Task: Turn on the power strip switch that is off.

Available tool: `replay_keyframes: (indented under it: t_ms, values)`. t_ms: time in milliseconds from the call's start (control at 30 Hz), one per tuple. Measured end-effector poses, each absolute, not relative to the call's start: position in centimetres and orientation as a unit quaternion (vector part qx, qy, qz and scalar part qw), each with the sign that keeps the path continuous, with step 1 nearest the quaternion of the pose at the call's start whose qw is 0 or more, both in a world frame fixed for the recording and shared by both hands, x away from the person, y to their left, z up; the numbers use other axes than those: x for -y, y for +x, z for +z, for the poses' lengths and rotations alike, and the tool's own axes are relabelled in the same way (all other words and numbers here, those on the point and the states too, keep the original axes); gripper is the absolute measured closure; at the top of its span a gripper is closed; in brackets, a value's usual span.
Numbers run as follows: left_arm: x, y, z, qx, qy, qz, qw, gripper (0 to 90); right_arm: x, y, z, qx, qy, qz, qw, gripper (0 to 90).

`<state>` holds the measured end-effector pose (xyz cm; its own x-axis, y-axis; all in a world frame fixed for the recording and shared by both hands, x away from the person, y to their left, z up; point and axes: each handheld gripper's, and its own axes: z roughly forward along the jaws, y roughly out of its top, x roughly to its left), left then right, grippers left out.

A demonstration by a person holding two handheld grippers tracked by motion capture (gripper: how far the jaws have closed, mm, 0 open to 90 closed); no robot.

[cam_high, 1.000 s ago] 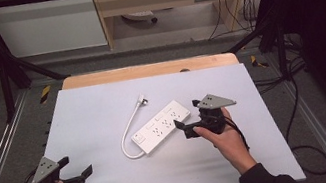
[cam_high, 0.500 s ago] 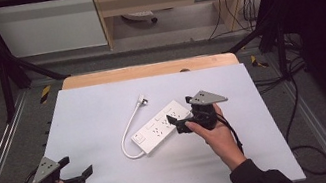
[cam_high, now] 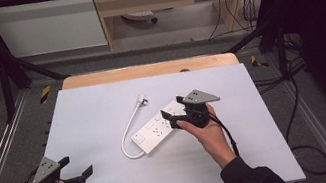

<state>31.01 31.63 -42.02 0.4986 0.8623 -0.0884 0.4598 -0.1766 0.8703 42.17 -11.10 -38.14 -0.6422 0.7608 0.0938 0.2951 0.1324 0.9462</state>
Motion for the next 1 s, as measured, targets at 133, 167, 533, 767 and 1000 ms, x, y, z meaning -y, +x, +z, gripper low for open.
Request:
replay_keyframes:
  t_ms: [133, 167, 533, 767, 1000]
  values:
    - [-31.6, 31.0, -42.0, -0.449, 0.736, 0.219, 0.456, 6.1, 10.6, 42.4, -38.3, -0.723, 0.364, 0.546, 0.216, 25.6]
    - [-31.6, 31.0, -42.0, -0.449, 0.737, 0.219, 0.456, 6.1, 10.5, 42.5, -38.4, -0.724, 0.365, 0.544, 0.217, 26.5]
    - [-31.6, 31.0, -42.0, -0.448, 0.739, 0.219, 0.454, 6.1, 9.4, 43.2, -38.9, -0.738, 0.370, 0.521, 0.217, 39.3]
    - [-31.5, 31.0, -42.1, -0.446, 0.740, 0.219, 0.453, 6.1, 8.8, 43.5, -39.3, -0.754, 0.375, 0.498, 0.205, 53.4]
    - [-31.5, 31.0, -42.1, -0.445, 0.741, 0.218, 0.453, 6.1, 8.2, 43.8, -39.6, -0.763, 0.374, 0.490, 0.193, 65.9]
